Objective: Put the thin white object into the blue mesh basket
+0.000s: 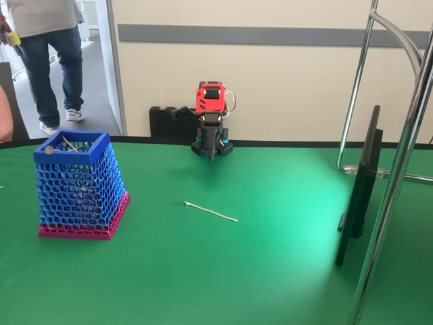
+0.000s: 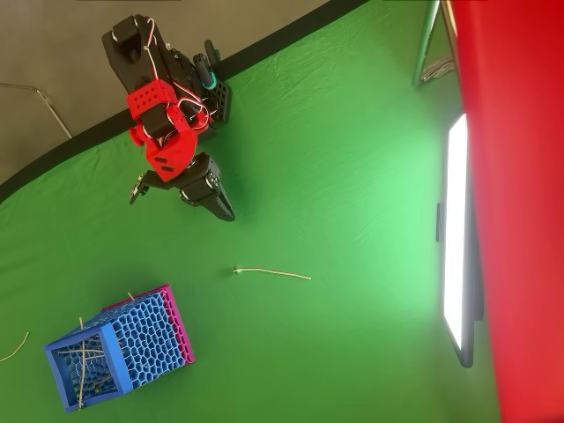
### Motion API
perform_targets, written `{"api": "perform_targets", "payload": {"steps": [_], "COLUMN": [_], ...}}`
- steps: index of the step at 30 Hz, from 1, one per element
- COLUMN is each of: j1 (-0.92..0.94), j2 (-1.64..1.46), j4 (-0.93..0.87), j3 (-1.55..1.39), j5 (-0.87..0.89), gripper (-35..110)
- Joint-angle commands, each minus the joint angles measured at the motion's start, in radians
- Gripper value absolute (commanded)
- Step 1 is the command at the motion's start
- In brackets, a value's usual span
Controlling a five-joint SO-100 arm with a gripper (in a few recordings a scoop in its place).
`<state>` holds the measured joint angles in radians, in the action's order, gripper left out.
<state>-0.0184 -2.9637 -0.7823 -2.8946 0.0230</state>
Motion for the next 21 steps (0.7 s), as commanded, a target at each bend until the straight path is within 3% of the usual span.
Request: {"api": "perform_targets", "payload": {"steps": [1,9,21], "j1": [0.006,0.025,0.098], "j2": [0.098,0.334,0.775], "j4": [0.035,0.086,0.018], "j3": [0.087,0.236,0.555], "j5": [0.011,0.034,0.083], "gripper": [1,1,1]}}
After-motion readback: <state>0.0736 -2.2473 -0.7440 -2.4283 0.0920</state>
